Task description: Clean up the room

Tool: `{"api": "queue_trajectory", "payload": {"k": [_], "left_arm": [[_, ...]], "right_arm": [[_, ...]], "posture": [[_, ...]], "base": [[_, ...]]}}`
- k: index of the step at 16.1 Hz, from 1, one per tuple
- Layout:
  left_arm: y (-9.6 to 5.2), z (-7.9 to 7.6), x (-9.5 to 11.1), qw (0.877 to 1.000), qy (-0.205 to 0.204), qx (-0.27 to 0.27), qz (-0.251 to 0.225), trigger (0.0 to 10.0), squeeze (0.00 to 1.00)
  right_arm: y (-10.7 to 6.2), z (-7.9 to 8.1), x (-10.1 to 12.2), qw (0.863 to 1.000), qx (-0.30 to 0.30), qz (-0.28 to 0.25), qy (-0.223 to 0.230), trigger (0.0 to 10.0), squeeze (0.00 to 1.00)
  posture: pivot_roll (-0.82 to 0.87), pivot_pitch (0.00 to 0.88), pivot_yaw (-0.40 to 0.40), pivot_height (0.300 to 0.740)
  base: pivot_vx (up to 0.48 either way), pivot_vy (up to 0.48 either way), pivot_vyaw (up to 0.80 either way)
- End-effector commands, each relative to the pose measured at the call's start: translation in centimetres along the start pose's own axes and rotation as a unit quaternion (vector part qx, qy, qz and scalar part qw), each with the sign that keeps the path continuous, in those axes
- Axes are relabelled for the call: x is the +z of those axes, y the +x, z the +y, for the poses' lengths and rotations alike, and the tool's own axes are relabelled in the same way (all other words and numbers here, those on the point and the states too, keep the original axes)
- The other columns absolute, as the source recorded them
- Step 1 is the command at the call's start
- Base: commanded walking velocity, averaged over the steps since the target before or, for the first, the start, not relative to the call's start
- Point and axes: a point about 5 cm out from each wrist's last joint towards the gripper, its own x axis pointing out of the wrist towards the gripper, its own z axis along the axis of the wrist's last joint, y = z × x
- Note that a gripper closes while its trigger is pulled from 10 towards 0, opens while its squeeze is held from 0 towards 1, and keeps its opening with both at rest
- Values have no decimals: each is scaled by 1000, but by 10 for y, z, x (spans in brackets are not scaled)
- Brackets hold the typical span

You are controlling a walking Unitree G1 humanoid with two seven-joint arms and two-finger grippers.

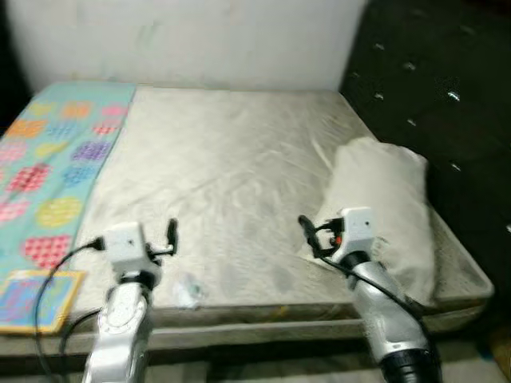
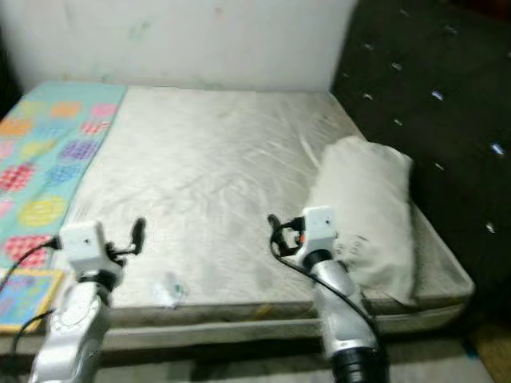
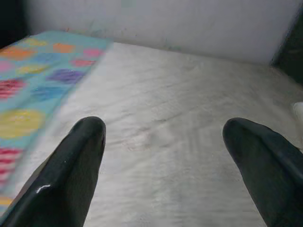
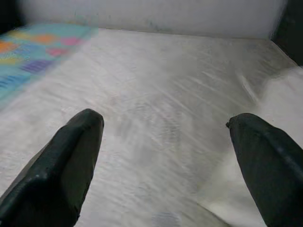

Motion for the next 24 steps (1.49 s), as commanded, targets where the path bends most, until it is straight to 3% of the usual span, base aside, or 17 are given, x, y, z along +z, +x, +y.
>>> {"api": "queue_trajectory", "payload": {"k": [1, 5, 7, 12, 18, 19, 24], "left_arm": [[3, -6, 5, 1000, 0, -12, -10, 10000, 0], [3, -9, 9, 999, 22, -13, -34, 10000, 0], [3, -9, 8, 1000, -9, -18, -23, 10000, 0], [2, -9, 5, 999, -27, -16, -16, 10000, 0], [3, -9, 5, 999, -23, -17, -15, 10000, 0], [3, -9, 6, 1000, -9, -20, -20, 10000, 0], [1, -17, 9, 998, -28, -56, -26, 10000, 0]], "right_arm": [[-1, -8, 3, 1000, -14, -4, -11, 10000, 0], [0, -9, 4, 1000, -11, -4, -14, 10000, 0], [0, -7, 4, 1000, -9, -6, -18, 10000, 0], [-2, -6, 2, 1000, -5, -3, -14, 10000, 0], [-2, -7, 1, 1000, -14, 2, -8, 10000, 0], [-3, -9, 0, 1000, -19, 6, -15, 10000, 0], [-2, -11, 2, 1000, -28, 0, -8, 10000, 0]], "posture": [[-43, 0, -56, 740], [-47, 0, -50, 740], [-48, 0, -50, 740], [-55, 0, -50, 740], [-55, 0, -49, 740], [-55, 0, -49, 740], [-57, 0, -49, 740]], "base": [[0, 446, 0], [0, 0, 0], [0, 0, 0], [0, 145, 599], [0, 480, 80], [0, 0, 0], [0, 0, 0]]}}
